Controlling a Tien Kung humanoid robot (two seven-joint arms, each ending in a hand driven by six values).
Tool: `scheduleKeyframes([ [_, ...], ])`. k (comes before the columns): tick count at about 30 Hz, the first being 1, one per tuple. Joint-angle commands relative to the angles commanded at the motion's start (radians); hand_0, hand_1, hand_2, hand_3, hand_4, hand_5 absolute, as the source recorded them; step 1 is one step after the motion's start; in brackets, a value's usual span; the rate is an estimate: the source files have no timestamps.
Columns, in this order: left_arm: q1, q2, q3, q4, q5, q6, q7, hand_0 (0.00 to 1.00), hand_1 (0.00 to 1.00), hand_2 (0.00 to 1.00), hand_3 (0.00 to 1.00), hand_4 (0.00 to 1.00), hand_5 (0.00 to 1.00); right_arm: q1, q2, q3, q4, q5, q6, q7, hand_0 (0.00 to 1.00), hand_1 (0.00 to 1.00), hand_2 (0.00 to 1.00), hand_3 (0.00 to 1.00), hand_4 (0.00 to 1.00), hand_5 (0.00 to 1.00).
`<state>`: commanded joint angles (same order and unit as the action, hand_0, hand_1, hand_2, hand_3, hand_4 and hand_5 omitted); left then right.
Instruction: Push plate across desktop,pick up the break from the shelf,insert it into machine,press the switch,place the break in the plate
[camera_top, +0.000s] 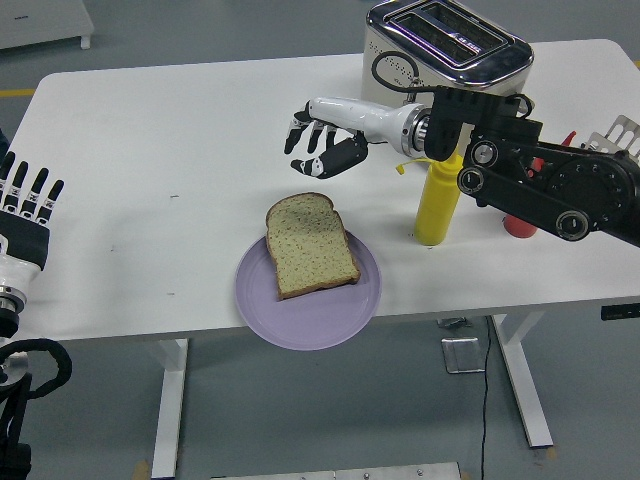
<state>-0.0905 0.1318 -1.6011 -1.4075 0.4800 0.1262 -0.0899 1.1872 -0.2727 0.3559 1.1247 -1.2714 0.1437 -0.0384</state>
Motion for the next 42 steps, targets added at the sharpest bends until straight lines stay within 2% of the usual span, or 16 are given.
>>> scheduleKeyframes([
  [13,0.001,0.003,-0.004,-0.002,0.0,0.0,-0.001,0.845,0.89,0.976,0.832,0.645,0.998,0.045,-0.055,0.178,0.087,-0.035,-0.053,-0.01,0.495,0.594,0.686,0.745,0.575,0.257],
  [18,0.0,0.003,-0.006,-0.002,0.0,0.0,-0.001,0.845,0.89,0.976,0.832,0.645,0.998,0.064,-0.077,0.261,0.096,-0.043,-0.067,-0.017,0.495,0.594,0.686,0.745,0.575,0.257],
  [22,0.001,0.002,-0.006,-0.002,-0.002,0.0,-0.001,0.846,0.891,0.976,0.832,0.645,0.998,0.049,-0.098,0.333,0.09,-0.009,-0.099,-0.019,0.493,0.593,0.68,0.742,0.551,0.241],
  [24,0.001,0.001,-0.007,-0.002,-0.002,0.001,-0.001,0.846,0.891,0.976,0.832,0.645,0.998,0.032,-0.113,0.372,0.086,0.032,-0.124,-0.017,0.493,0.593,0.68,0.742,0.551,0.241],
  [25,0.002,0.001,-0.008,-0.002,-0.002,0.001,-0.001,0.846,0.891,0.976,0.833,0.645,0.998,0.02,-0.123,0.391,0.083,0.056,-0.139,-0.013,0.592,0.647,0.702,0.75,0.506,0.267],
  [30,0.002,0.002,-0.009,-0.003,-0.001,0.002,-0.002,0.846,0.891,0.976,0.833,0.645,0.998,-0.038,-0.171,0.49,0.074,0.202,-0.196,0.003,0.592,0.647,0.702,0.75,0.506,0.267],
  [31,0.001,0.002,-0.01,-0.003,0.0,0.002,-0.002,0.846,0.891,0.976,0.833,0.645,0.998,-0.056,-0.184,0.513,0.072,0.244,-0.208,0.003,0.681,0.707,0.737,0.753,0.482,0.321],
  [42,0.0,0.002,-0.012,-0.002,0.004,0.005,0.002,0.845,0.891,0.976,0.832,0.645,0.998,-0.25,-0.31,0.753,0.028,0.651,-0.276,-0.1,0.711,0.729,0.739,0.751,0.459,0.334],
])
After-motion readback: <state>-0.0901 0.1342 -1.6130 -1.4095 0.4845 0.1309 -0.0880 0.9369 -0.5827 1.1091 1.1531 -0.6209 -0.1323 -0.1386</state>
